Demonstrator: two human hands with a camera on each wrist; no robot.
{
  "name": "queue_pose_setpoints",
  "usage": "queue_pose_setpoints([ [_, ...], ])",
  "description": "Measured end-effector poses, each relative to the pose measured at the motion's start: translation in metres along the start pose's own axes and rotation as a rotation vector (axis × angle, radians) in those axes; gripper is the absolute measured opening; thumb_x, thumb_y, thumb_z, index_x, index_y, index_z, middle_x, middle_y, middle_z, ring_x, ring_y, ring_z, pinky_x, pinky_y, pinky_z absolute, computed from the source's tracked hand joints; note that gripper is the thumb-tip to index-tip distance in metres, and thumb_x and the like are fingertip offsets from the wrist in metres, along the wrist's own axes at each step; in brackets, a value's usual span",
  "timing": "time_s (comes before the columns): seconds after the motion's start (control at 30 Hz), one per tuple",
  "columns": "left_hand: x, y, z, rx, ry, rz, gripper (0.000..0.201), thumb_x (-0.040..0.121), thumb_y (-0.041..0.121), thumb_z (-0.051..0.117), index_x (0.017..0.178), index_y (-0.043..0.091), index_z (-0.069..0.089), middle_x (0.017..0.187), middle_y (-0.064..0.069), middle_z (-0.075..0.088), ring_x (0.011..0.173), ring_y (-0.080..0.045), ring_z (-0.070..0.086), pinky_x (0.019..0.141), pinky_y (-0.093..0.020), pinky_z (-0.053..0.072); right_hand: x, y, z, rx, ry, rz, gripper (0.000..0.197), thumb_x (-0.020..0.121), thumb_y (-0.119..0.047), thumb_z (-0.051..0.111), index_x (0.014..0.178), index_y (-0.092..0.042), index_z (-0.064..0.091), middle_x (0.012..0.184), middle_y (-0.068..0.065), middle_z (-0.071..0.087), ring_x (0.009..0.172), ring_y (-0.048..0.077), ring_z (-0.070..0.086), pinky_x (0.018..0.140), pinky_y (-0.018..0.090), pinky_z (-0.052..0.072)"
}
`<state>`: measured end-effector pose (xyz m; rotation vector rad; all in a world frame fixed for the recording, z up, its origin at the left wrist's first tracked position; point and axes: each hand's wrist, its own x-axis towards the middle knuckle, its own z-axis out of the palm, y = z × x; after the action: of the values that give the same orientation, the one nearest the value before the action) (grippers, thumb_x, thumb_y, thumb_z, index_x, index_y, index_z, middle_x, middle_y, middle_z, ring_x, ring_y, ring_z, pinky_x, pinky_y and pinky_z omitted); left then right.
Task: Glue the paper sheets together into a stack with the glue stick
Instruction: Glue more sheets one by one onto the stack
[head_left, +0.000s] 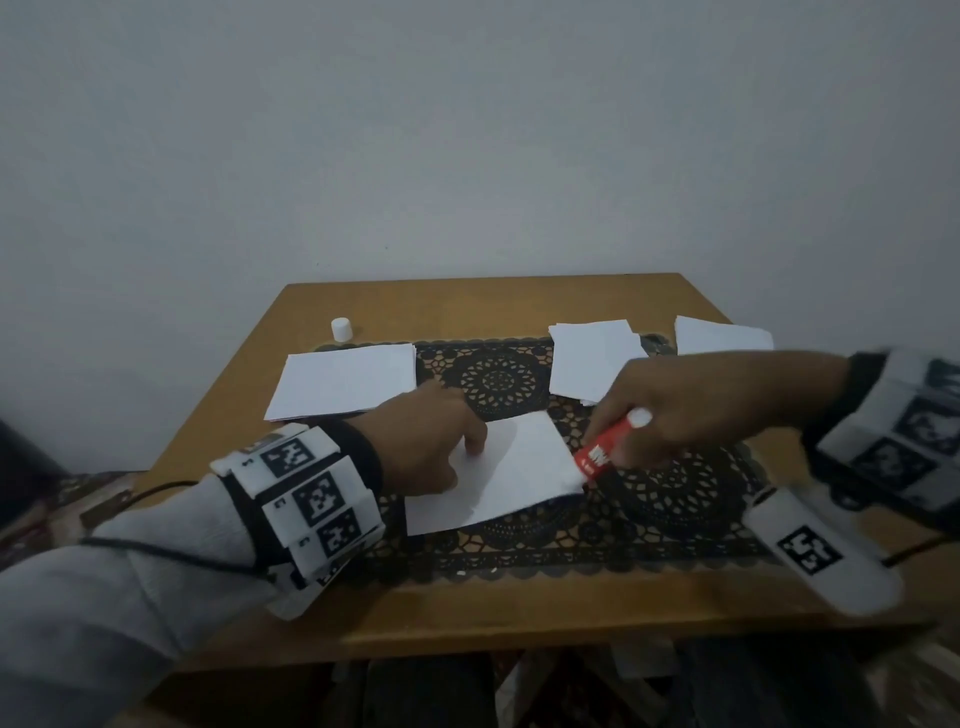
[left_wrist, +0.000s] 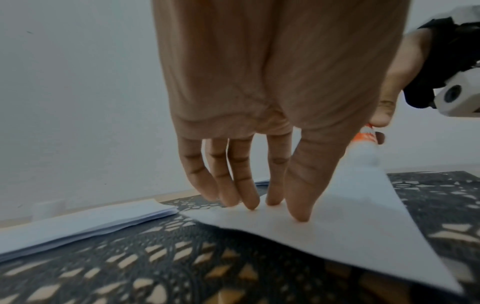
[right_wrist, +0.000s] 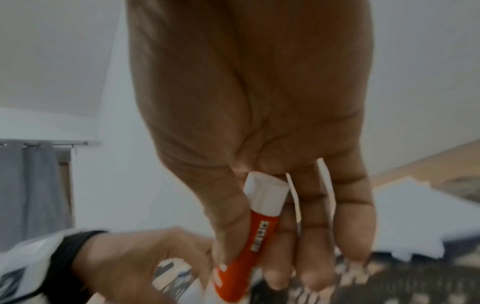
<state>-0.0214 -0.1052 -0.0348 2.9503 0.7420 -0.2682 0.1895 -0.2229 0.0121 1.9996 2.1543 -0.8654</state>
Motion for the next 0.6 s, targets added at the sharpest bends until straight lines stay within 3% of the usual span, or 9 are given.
queue_pose_setpoints([
  [0.1,0.000,0.000,-0.001,-0.016,-0.015,0.017,0.032,0.083,0.019,0.067,0.115,0.021,0.063,0.107,0.002,0.051,0.097,-0.015,0.048,0.081,-0.023,0.040,-0.007,0.008,-0.013,0.045,0.152,0.018,0.008,0.095,-0.026,0.058,0.097,-0.022,0.065,0.084,-0.001,0.072,0.078,0.012,0.065,0.070,0.024,0.048],
  [0.27,0.001,0.005,-0.002,0.045,-0.028,0.025,0.034,0.084,0.017,0.064,0.118,0.020,0.061,0.115,-0.002,0.054,0.102,-0.019,0.052,0.086,-0.029,0.047,0.023,0.003,-0.013,0.496,0.386,0.051,0.017,0.101,-0.026,0.047,0.110,-0.013,0.050,0.085,0.007,0.075,0.085,0.022,0.071,0.078,0.037,0.054],
  [0.33,0.001,0.006,-0.002,0.057,-0.034,0.036,0.037,0.086,0.016,0.062,0.122,0.019,0.060,0.118,-0.002,0.053,0.106,-0.020,0.052,0.089,-0.030,0.047,0.047,0.003,-0.016,0.493,0.494,0.017,0.021,0.098,-0.028,0.054,0.113,-0.013,0.054,0.091,0.003,0.073,0.086,0.019,0.069,0.077,0.035,0.053],
  [0.47,0.001,0.005,-0.002,0.068,-0.027,0.072,0.037,0.088,0.017,0.060,0.124,0.019,0.060,0.120,-0.002,0.053,0.108,-0.019,0.051,0.089,-0.027,0.045,0.101,0.013,-0.033,0.478,0.719,0.021,0.020,0.085,-0.025,0.073,0.100,-0.015,0.064,0.088,-0.001,0.065,0.076,0.014,0.060,0.066,0.027,0.041],
  [0.6,0.003,0.002,-0.004,0.069,-0.031,0.103,0.034,0.087,0.018,0.060,0.121,0.019,0.062,0.117,-0.002,0.055,0.105,-0.020,0.053,0.089,-0.030,0.048,0.150,0.024,-0.047,0.352,0.801,0.135,0.026,0.079,-0.027,0.077,0.100,-0.015,0.066,0.094,0.003,0.067,0.079,0.018,0.063,0.071,0.029,0.046],
])
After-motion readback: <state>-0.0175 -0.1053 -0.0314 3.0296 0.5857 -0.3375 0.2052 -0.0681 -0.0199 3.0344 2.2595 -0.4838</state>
